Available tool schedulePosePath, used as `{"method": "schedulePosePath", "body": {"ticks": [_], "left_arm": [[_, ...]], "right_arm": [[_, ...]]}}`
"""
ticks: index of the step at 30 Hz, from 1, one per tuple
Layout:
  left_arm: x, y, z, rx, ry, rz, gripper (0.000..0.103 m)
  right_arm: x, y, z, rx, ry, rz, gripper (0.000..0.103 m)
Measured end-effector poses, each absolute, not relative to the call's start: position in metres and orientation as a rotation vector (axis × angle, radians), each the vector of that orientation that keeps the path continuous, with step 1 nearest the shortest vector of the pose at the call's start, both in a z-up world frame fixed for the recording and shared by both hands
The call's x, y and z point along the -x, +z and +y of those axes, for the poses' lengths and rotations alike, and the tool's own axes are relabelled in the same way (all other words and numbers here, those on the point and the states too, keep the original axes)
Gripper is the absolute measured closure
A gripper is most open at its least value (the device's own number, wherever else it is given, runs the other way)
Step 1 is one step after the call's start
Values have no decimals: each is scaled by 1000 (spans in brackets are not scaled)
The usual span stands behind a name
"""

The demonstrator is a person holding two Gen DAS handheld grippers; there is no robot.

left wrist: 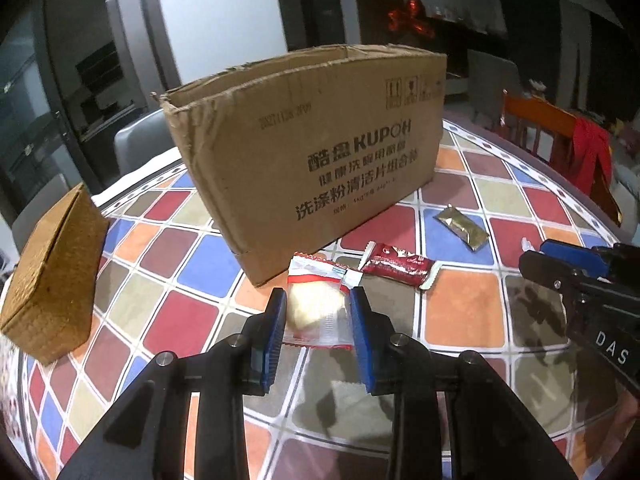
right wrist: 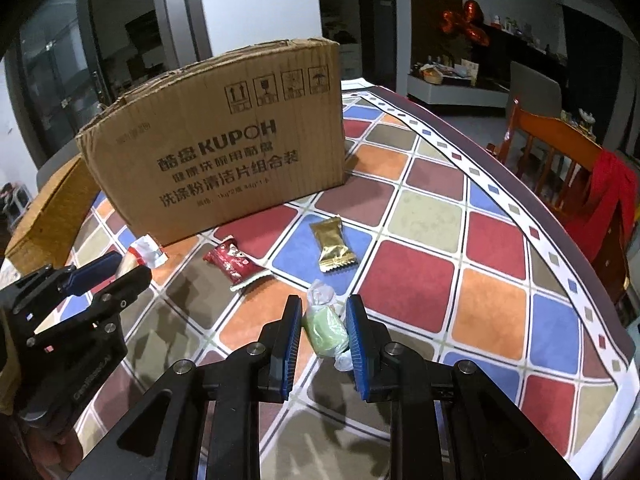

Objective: Organize snacks
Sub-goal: 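Lift both held candies and carry them over the cardboard box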

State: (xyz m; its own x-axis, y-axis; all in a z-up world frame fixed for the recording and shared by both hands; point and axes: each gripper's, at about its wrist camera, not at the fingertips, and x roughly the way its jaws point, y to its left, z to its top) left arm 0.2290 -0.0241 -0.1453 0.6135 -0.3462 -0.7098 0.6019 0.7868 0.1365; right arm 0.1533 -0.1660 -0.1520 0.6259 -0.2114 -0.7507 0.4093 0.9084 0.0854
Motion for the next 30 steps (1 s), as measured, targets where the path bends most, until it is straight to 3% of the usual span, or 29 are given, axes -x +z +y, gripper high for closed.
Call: {"method": "schedulePosePath", "body": {"ticks": [30], "left_arm": [[-222,-65,-15,-227,-318,685,71]], "right_arm": [[-180,-72,-176,-171,-184,706,79]]}}
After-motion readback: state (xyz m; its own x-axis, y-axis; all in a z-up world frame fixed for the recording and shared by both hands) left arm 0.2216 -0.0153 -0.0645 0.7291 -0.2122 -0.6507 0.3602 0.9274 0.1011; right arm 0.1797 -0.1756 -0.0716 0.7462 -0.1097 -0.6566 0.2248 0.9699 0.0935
